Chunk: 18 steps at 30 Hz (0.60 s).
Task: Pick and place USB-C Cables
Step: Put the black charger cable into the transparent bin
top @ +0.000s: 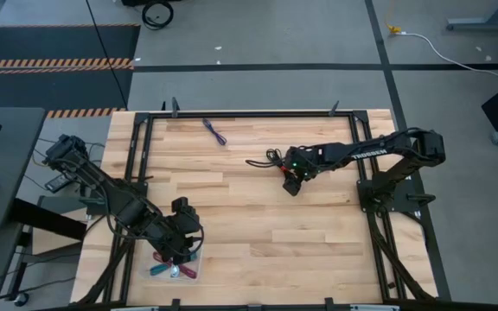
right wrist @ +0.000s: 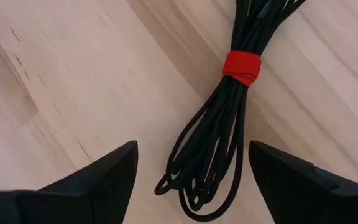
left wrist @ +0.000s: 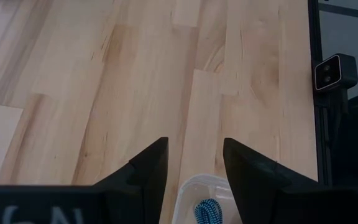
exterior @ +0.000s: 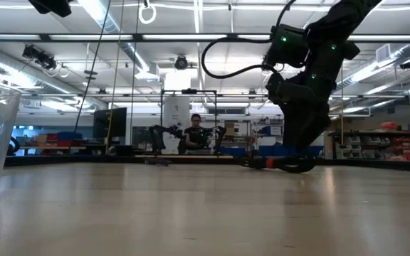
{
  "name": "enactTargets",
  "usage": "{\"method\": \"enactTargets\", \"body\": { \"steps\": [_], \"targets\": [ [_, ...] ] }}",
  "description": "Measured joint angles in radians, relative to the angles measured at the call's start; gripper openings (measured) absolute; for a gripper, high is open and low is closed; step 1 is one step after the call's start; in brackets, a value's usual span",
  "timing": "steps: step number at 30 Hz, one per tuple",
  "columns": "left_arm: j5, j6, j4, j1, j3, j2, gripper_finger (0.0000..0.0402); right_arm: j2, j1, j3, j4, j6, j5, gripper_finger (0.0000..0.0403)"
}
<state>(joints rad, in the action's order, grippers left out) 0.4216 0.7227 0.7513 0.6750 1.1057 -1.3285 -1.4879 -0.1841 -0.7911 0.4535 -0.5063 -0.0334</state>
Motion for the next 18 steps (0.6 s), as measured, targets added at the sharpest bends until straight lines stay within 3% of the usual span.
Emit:
{"method": "enactTargets", "body": {
  "steps": [12,18],
  "targets": [
    [0.000,0.000,0.000,0.000,0.000,0.000,0.0162,0.000,0.015,0.066,-0.102,-0.017,0.001,0.0289],
    [0.000,0.000,0.000,0.000,0.000,0.000,0.0162,0.000,0.037,0.066,-0.118,0.007,0.000,0.0224]
  ]
}}
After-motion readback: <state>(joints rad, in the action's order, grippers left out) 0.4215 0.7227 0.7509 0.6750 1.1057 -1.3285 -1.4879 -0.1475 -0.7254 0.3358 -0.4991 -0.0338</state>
